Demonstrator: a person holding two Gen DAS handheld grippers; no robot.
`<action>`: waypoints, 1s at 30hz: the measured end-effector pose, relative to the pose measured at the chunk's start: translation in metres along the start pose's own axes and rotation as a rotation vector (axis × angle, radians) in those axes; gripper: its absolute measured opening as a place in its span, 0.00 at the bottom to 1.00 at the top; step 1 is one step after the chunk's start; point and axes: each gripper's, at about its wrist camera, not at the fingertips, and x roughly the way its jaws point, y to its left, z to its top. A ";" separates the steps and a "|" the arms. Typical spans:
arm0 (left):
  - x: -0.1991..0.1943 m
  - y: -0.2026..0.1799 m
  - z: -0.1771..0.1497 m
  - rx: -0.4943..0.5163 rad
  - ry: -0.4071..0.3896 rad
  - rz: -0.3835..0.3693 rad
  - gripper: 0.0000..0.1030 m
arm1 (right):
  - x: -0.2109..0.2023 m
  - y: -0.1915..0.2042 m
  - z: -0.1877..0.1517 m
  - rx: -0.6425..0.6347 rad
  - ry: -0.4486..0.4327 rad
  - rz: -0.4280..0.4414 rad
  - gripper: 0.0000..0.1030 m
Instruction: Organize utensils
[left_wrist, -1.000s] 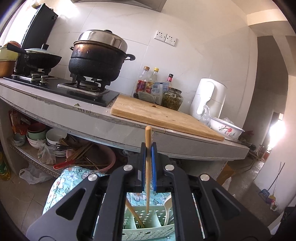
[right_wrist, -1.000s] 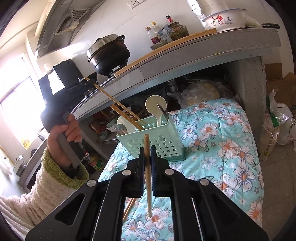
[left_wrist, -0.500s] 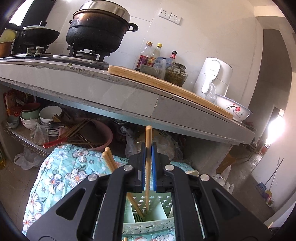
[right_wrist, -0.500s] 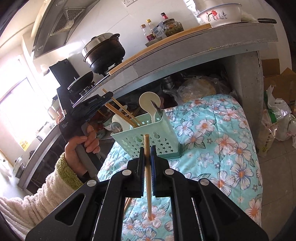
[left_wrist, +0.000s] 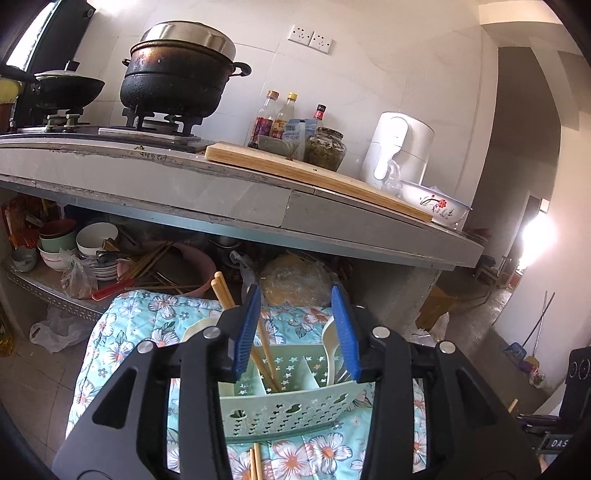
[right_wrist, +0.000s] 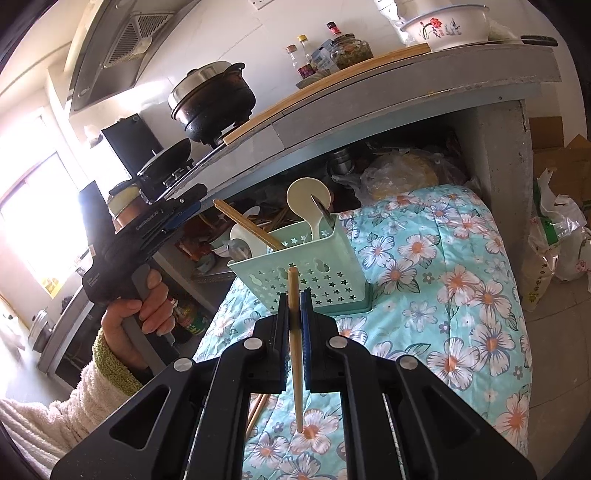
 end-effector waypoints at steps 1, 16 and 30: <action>-0.005 0.000 -0.002 0.001 0.001 0.001 0.37 | 0.000 0.001 0.000 -0.002 -0.001 0.000 0.06; -0.057 0.027 -0.081 0.047 0.165 0.022 0.39 | -0.001 0.022 0.024 -0.064 -0.049 -0.014 0.06; -0.058 0.065 -0.174 -0.013 0.399 0.075 0.38 | 0.009 0.085 0.122 -0.259 -0.257 0.007 0.06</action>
